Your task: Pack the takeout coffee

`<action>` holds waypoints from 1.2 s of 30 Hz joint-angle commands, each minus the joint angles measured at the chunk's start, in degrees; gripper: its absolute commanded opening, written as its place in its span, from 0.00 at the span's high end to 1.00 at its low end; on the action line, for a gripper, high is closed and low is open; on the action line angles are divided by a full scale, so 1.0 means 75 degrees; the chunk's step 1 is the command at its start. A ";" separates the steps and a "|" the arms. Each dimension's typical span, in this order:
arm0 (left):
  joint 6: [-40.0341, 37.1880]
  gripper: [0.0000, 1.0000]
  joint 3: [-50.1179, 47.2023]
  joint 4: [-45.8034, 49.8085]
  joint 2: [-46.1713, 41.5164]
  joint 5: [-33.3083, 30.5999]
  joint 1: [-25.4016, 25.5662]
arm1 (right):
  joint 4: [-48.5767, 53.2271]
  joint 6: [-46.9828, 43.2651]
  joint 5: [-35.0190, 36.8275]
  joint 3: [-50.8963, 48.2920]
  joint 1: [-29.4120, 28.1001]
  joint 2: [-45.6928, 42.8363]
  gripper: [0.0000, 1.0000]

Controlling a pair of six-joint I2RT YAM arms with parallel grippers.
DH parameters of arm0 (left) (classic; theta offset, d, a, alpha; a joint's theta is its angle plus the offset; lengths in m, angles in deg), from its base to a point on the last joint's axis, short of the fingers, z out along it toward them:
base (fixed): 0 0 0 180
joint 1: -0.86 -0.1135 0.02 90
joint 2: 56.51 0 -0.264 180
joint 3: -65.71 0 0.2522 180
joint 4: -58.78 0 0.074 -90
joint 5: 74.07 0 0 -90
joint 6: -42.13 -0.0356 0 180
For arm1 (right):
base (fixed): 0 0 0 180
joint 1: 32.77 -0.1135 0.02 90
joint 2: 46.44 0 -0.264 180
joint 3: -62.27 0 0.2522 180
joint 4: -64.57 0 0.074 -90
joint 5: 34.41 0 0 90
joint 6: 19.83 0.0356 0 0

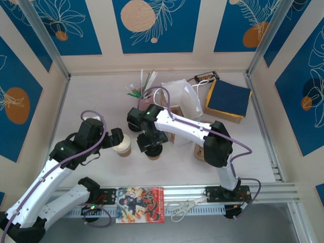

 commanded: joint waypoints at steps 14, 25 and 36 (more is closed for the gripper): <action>-0.0037 0.00 -0.0067 -0.0161 0.0064 0.0125 -0.0088 | 0.0129 -0.0078 -0.0059 -0.0115 -0.0055 0.0243 0.22; -0.0040 0.00 -0.0067 -0.0163 0.0095 0.0137 -0.0094 | 0.0100 -0.0079 -0.0054 -0.0171 -0.0044 0.0255 0.22; -0.0052 0.00 -0.0068 -0.0184 0.0097 0.0115 -0.0089 | 0.0088 -0.0091 -0.0080 -0.0174 -0.0037 0.0275 0.22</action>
